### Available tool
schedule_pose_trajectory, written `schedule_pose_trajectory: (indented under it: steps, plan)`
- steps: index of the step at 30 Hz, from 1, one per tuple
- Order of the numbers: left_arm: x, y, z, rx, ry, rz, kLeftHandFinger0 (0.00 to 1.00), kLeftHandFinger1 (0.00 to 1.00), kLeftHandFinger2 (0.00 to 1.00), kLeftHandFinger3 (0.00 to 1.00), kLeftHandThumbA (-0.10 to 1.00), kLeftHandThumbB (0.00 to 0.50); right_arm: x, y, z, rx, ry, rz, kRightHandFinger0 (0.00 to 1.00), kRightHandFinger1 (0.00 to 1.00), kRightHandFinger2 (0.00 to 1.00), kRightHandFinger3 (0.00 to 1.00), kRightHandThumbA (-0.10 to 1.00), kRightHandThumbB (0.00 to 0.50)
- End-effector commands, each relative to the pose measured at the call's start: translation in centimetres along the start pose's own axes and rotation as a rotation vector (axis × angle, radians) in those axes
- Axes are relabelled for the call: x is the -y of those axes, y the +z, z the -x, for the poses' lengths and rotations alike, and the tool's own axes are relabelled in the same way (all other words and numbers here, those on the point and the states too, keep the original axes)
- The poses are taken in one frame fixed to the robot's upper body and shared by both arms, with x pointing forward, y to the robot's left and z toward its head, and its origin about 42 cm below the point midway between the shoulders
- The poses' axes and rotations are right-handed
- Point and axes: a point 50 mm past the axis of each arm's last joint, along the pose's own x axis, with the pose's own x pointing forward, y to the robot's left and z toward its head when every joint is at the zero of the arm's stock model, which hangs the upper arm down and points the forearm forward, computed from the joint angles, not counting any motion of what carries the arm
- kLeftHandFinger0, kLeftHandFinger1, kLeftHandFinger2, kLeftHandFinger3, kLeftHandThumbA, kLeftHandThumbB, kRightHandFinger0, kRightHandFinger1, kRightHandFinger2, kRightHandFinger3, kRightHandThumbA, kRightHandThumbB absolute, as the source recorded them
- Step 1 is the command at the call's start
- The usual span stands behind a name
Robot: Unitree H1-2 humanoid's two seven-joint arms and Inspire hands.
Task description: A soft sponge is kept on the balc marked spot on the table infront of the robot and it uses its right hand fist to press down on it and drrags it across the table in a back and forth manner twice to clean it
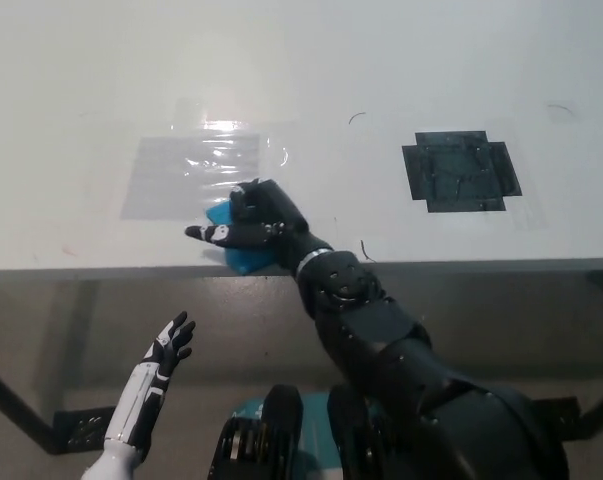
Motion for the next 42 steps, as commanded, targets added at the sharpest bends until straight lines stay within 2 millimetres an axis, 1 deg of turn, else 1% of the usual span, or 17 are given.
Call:
schedule_pose_trajectory:
  steps: [1, 4, 6, 8, 9, 10, 12, 16, 19, 22, 24, 31, 34, 35, 37, 38, 42]
  plan:
    - [-0.6, 0.9, -0.4, 0.060, 0.003, -0.004, 1.00, 1.00, 1.00, 1.00, 1.00, 0.067, 4.2, 0.8, 0.1, 0.032, -0.083, 0.027, 0.00, 0.00, 0.12, 0.03, 1.00, 0.125]
    - [-0.6, 0.7, -0.3, 0.061, 0.010, -0.002, 1.00, 1.00, 1.00, 1.00, 1.00, 0.067, 8.4, 0.2, 1.0, 0.007, -0.184, -0.010, 0.00, 0.00, 0.12, 0.00, 1.00, 0.158]
    - [-0.6, 0.8, -0.2, 0.052, 0.011, -0.002, 1.00, 1.00, 1.00, 1.00, 1.00, 0.074, 11.0, 0.0, 1.7, 0.007, -0.223, -0.036, 0.09, 0.00, 0.12, 0.00, 1.00, 0.140]
    - [-0.6, 0.7, -0.1, 0.051, 0.013, -0.007, 1.00, 1.00, 1.00, 1.00, 1.00, 0.076, 14.4, -0.3, 2.7, -0.004, -0.288, -0.062, 0.00, 0.00, 0.12, 0.00, 1.00, 0.141]
    - [-0.6, 0.8, -0.1, 0.048, 0.013, -0.004, 1.00, 1.00, 1.00, 1.00, 1.00, 0.075, 16.7, -0.5, 3.6, -0.010, -0.330, -0.058, 0.00, 0.00, 0.10, 0.00, 1.00, 0.136]
    - [-0.6, 0.8, -0.1, 0.053, 0.015, -0.007, 1.00, 1.00, 1.00, 1.00, 1.00, 0.067, 19.1, -0.7, 4.7, -0.013, -0.377, -0.052, 0.11, 0.00, 0.06, 0.00, 1.00, 0.125]
    - [-0.6, 0.7, 0.0, 0.056, 0.018, -0.008, 1.00, 1.00, 1.00, 1.00, 1.00, 0.056, 22.8, -1.1, 6.6, -0.010, -0.457, -0.078, 0.00, 0.00, 0.01, 0.00, 1.00, 0.109]
    - [-0.8, 0.7, 0.0, 0.050, 0.023, 0.005, 1.00, 1.00, 1.00, 1.00, 1.00, 0.069, 28.6, -1.8, 10.5, -0.003, -0.597, -0.137, 0.00, 0.00, 0.00, 0.00, 1.00, 0.108]
    - [-0.9, 0.6, 0.1, 0.042, 0.029, 0.009, 1.00, 1.00, 1.00, 1.00, 1.00, 0.054, 33.3, -2.7, 14.8, -0.003, -0.730, -0.144, 0.00, 0.00, 0.07, 0.03, 1.00, 0.110]
    - [-0.9, 0.6, 0.2, 0.047, 0.035, 0.008, 1.00, 1.00, 1.00, 1.00, 1.00, 0.037, 35.9, -3.3, 17.6, -0.002, -0.818, -0.217, 0.00, 0.00, 0.10, 0.06, 1.00, 0.129]
    - [-0.8, 0.4, 0.3, 0.046, 0.037, 0.002, 1.00, 1.00, 1.00, 1.00, 1.00, 0.029, 37.7, -3.7, 19.8, -0.011, -0.865, -0.191, 0.00, 0.00, 0.30, 0.29, 1.00, 0.121]
    - [-0.9, 0.1, 0.3, 0.044, 0.031, -0.015, 1.00, 1.00, 1.00, 1.00, 1.00, 0.028, 40.2, -4.1, 23.2, 0.003, -0.964, -0.225, 0.00, 0.00, 0.22, 0.28, 1.00, 0.072]
    - [-0.8, 0.3, 0.1, 0.044, 0.031, -0.014, 1.00, 1.00, 1.00, 1.00, 1.00, 0.029, 40.0, -3.6, 22.5, 0.009, -0.966, -0.228, 0.00, 0.00, 0.16, 0.24, 1.00, 0.057]
    - [-0.8, 0.4, 0.1, 0.043, 0.031, -0.016, 1.00, 1.00, 1.00, 1.00, 1.00, 0.032, 39.8, -3.7, 22.4, 0.011, -0.965, -0.230, 0.04, 0.06, 0.25, 0.32, 1.00, 0.063]
    - [-0.7, 0.4, 0.1, 0.044, 0.030, -0.011, 1.00, 1.00, 1.00, 1.00, 1.00, 0.043, 39.3, -3.7, 21.7, 0.007, -0.944, -0.226, 0.00, 0.00, 0.24, 0.30, 1.00, 0.061]
    - [-0.7, 0.4, 0.1, 0.046, 0.032, -0.008, 1.00, 1.00, 1.00, 1.00, 1.00, 0.033, 38.7, -3.5, 20.8, 0.001, -0.929, -0.230, 0.00, 0.00, 0.27, 0.32, 1.00, 0.106]
    - [-0.8, 0.5, 0.0, 0.045, 0.028, -0.007, 1.00, 1.00, 1.00, 1.00, 1.00, 0.043, 37.0, -3.0, 18.5, 0.033, -0.878, -0.285, 0.00, 0.00, 0.36, 0.37, 1.00, 0.162]
